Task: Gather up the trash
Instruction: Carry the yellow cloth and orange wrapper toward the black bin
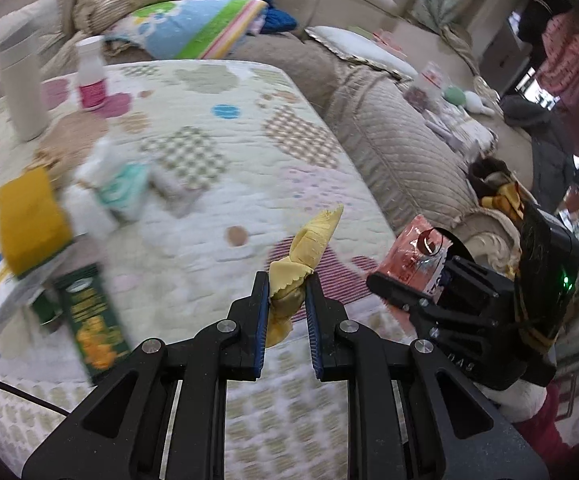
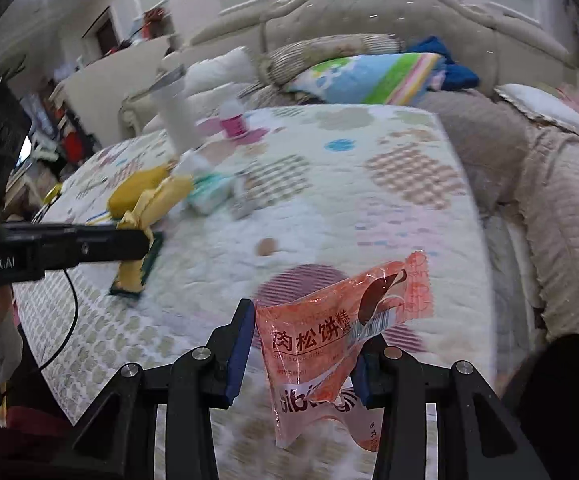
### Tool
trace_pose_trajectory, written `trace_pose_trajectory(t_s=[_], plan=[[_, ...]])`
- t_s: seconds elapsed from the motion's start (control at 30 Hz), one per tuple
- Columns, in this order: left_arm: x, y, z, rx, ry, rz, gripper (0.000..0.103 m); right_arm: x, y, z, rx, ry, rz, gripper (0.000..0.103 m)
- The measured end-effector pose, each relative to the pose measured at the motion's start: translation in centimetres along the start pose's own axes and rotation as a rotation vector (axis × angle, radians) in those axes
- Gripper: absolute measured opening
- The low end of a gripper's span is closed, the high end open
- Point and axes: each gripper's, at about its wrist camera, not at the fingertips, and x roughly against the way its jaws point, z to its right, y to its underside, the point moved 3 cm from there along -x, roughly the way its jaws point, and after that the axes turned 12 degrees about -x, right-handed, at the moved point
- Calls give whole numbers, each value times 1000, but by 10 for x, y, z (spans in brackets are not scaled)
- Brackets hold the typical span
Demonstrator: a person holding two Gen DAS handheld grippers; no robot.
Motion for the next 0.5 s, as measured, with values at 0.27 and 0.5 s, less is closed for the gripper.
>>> trace_pose_trajectory(t_s=[0.27, 0.5], plan=[[-33, -24, 58, -84, 60, -24, 15, 30, 3, 80, -123, 103, 31, 41], [-64, -37, 105, -151, 96, -57, 15, 50, 11, 146, -240, 177, 49, 41]])
